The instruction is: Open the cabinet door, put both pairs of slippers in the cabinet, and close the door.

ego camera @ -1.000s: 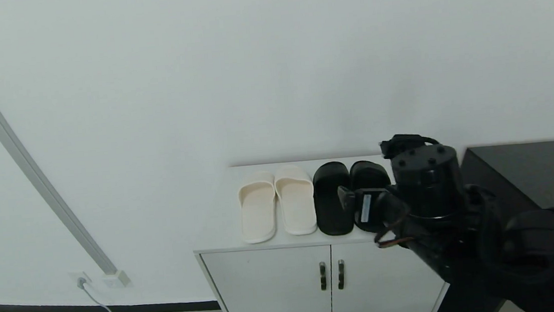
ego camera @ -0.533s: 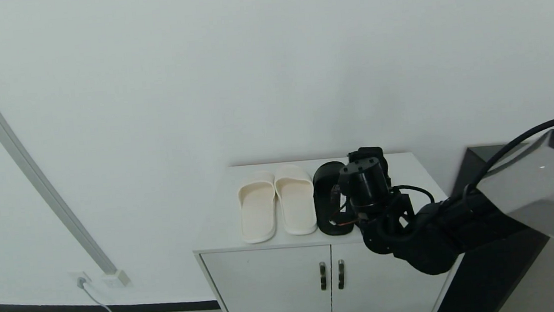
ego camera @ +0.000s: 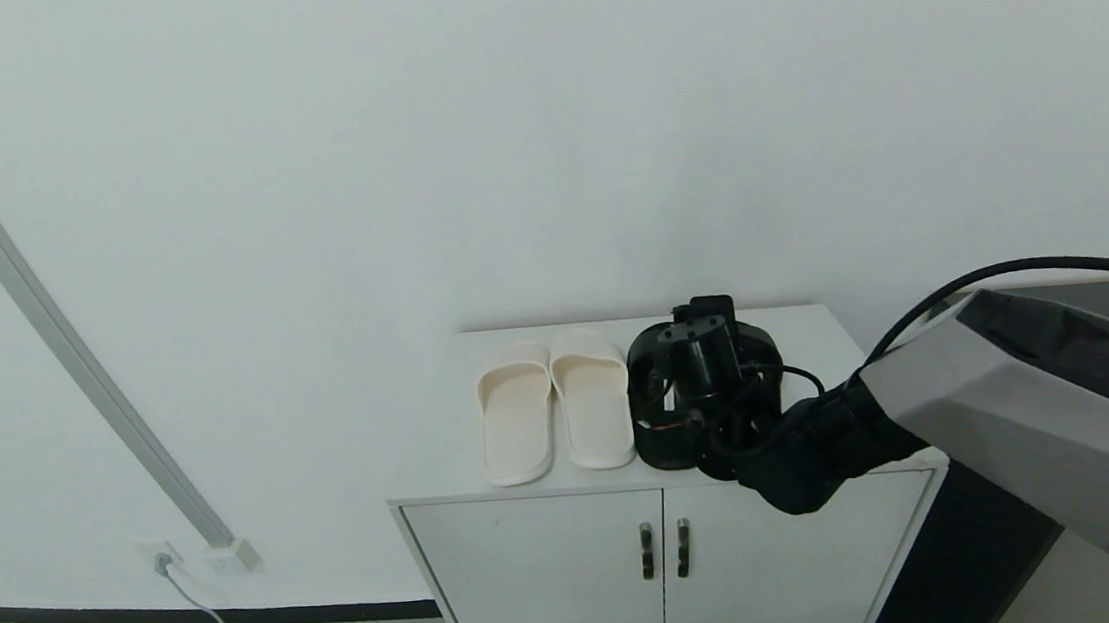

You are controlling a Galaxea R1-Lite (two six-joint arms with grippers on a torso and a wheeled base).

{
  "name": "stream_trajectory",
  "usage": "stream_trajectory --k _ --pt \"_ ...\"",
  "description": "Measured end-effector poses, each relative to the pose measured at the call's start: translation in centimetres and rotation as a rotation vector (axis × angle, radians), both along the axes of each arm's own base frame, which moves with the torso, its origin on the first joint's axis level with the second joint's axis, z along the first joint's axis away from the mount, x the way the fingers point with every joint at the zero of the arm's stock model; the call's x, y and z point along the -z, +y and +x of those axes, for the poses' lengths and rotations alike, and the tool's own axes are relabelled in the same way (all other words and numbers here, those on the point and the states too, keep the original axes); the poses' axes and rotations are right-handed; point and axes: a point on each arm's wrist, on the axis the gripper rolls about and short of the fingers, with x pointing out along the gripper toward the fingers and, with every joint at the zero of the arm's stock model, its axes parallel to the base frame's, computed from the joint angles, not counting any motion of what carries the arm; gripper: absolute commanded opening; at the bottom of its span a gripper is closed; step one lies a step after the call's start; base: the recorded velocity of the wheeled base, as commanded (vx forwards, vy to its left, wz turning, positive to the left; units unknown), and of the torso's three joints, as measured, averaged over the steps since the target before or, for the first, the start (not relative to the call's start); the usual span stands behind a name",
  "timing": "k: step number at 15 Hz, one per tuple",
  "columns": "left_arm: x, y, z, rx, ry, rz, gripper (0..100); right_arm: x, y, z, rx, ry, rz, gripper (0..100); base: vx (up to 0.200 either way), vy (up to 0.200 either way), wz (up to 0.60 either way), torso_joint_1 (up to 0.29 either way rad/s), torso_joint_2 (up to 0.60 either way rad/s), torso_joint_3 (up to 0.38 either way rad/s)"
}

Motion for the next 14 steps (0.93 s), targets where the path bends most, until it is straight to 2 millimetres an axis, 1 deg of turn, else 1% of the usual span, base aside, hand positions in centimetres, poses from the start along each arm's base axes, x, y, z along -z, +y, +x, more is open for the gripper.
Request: stream_trajectory --k 4,9,10,14 --pt "0.0 0.0 0.0 0.0 0.0 -0.001 0 0.5 -0.3 2.4 0.025 -0.02 -0.004 100 0.0 0.0 0.0 0.0 0.0 0.0" --pt "0.0 0.0 0.0 0.0 0.0 -0.001 0 1.3 -0.7 4.3 0.051 -0.032 -0.001 100 0.0 0.0 0.0 0.0 0.0 0.0" --pt "0.0 0.0 0.0 0.0 0.0 -0.001 0 1.5 -0.9 4.7 0.058 -0.032 -0.005 0 0.0 0.0 0.0 0.0 0.0 0.0" --pt "0.0 0.0 0.0 0.0 0.0 -0.001 0 2.0 -1.1 5.1 0.065 -0.028 -0.011 0 0.0 0.0 0.0 0.0 0.0 0.0"
